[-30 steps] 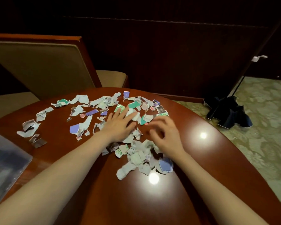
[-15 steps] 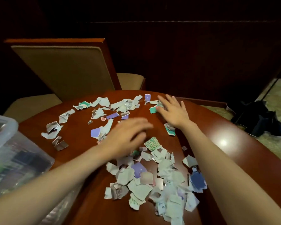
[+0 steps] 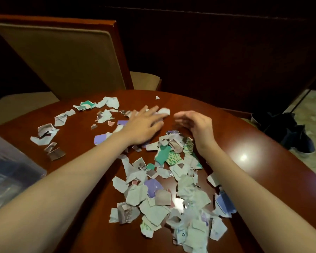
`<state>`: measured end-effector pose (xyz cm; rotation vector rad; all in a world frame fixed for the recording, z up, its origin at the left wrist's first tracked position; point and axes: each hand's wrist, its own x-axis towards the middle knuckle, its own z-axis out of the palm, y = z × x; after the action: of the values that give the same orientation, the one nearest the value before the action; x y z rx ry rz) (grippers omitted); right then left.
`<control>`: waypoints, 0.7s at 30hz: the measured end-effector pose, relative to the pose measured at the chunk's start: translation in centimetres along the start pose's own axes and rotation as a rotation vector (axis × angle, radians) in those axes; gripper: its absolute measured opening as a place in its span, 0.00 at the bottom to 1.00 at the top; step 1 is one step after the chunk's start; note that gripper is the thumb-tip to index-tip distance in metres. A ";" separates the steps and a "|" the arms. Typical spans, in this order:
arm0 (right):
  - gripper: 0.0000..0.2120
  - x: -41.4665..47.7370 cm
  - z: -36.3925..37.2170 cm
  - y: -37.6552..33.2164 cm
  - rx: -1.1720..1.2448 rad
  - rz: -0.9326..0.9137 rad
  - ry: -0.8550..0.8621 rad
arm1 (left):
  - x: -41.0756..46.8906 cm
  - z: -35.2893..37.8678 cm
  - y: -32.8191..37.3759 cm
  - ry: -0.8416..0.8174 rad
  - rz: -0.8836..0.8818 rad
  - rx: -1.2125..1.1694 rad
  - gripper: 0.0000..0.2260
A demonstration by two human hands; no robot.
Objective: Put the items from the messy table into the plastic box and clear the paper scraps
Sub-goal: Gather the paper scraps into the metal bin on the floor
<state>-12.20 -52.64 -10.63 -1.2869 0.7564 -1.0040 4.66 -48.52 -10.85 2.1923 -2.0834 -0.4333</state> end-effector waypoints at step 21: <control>0.14 5.1 6.3 1.2 -0.768 -0.070 0.030 | -2.8 -3.4 -10.2 0.141 -0.712 -0.142 0.27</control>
<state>-4.25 -54.74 -10.38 -1.9631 1.1903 -0.8064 15.28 -45.46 -9.73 2.7160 -1.1110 -0.4319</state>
